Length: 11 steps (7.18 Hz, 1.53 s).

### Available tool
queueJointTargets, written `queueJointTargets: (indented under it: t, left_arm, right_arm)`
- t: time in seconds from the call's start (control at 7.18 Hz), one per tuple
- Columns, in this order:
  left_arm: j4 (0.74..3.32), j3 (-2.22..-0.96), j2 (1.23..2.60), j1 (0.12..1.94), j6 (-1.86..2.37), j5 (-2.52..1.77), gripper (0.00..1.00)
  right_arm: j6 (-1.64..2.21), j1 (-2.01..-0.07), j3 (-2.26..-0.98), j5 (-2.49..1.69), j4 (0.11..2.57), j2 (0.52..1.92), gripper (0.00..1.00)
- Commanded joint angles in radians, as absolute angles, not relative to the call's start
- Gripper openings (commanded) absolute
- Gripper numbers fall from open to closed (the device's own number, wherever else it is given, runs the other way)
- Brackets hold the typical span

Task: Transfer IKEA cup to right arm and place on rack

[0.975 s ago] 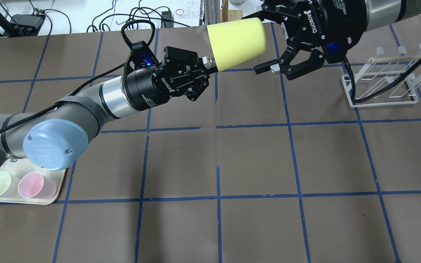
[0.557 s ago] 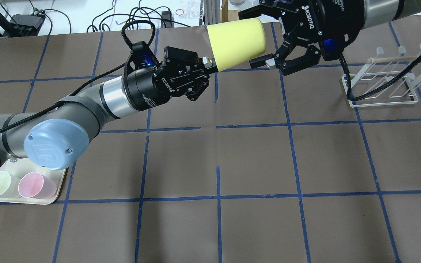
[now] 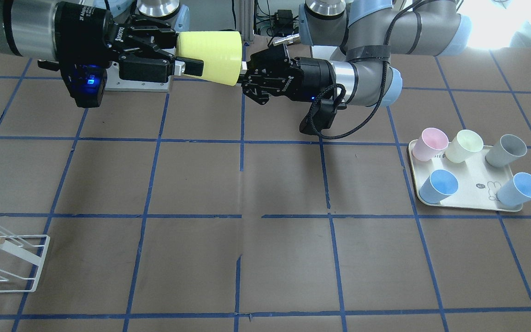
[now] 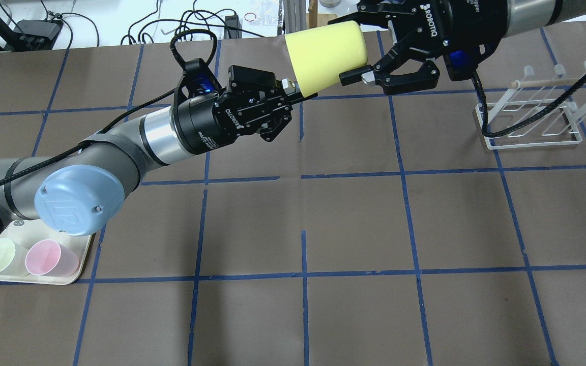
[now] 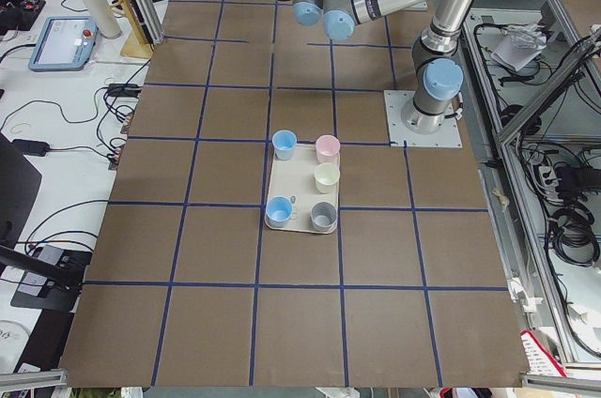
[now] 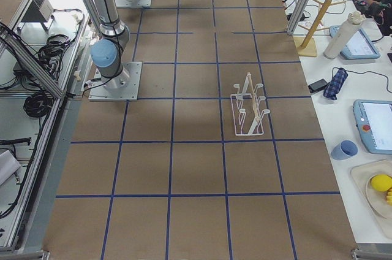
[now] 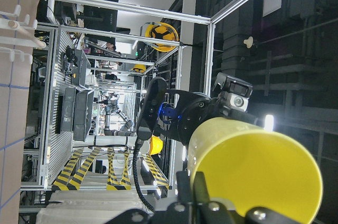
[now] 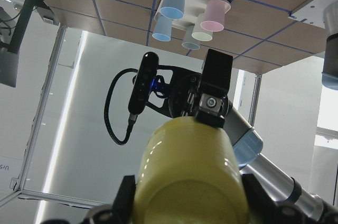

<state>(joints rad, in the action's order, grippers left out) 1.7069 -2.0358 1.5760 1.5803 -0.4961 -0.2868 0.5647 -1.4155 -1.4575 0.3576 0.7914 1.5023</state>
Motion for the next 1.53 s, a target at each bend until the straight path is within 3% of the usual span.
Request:
queueJointTargets:
  t: [0.0,0.14,0.42,1.11,1.39]
  left_arm:
    - [1.709,-2.036,1.577,1.58,-0.491,-0.287,0.41]
    - [1.71,-2.036,1.575,1.58,-0.491,-0.287,0.44]
    - [1.712,-2.034,1.565,1.553,-0.459,-0.276,0.79]
    - [1.701,-2.019,1.597,1.364,-0.379,0.019,0.96]
    - [1.631,-2.017,1.632,1.362,-0.339,0.174,0.97]
  right_arm:
    - [0.566,-1.41,-1.457,0.359,0.792,1.503,0.33]
    - [0.565,-1.407,-1.451,0.359,0.793,1.503,0.33]
    - [0.561,-1.402,-1.417,0.373,0.843,1.485,0.31]
    - [0.561,-1.368,-1.422,0.628,1.081,1.48,0.28]
    - [0.526,-1.385,-1.425,0.824,1.15,1.454,0.25]
